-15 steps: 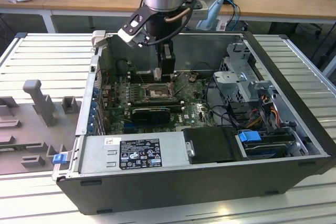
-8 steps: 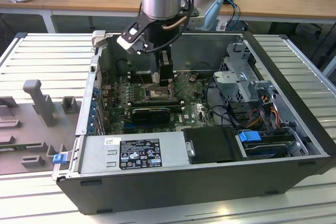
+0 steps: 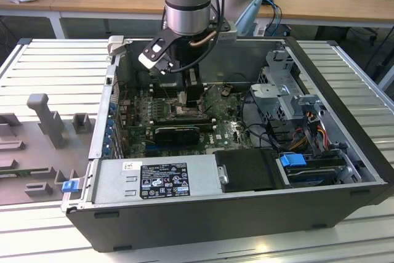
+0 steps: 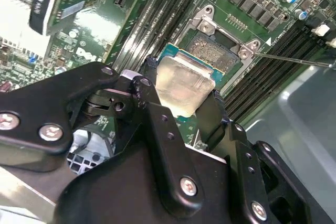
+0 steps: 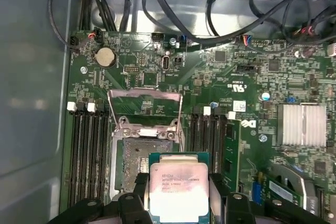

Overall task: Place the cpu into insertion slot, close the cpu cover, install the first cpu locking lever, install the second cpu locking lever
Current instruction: 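Place the cpu into insertion slot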

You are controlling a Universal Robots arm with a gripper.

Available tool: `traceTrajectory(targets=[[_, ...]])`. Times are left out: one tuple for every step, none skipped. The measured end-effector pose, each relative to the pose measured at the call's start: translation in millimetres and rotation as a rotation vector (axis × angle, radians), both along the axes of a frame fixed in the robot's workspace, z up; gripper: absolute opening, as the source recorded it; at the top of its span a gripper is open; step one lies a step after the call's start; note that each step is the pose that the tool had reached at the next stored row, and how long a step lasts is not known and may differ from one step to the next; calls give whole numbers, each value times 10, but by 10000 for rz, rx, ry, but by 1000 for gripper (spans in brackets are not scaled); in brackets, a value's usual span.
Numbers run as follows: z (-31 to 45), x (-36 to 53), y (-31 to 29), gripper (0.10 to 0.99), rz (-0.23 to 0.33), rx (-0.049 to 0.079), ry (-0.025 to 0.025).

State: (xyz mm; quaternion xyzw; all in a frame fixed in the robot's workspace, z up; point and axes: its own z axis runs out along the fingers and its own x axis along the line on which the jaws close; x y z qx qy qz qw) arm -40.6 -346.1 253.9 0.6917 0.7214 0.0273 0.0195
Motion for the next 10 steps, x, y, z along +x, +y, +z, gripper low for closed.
traceTrajectory(targets=[[-39,0,30,541,-43,1,0],[-74,-1,58,541,-48,1,-1],[-106,-5,73,541,-48,1,-1],[-155,-9,92,541,-48,2,-1],[-173,-10,102,541,-48,1,-1],[-203,-12,117,541,-49,0,0],[-230,-13,134,541,-49,0,0],[-247,-13,146,541,-49,-1,0],[-269,-15,158,541,-50,2,-2],[-301,-17,174,541,-54,1,-1]])
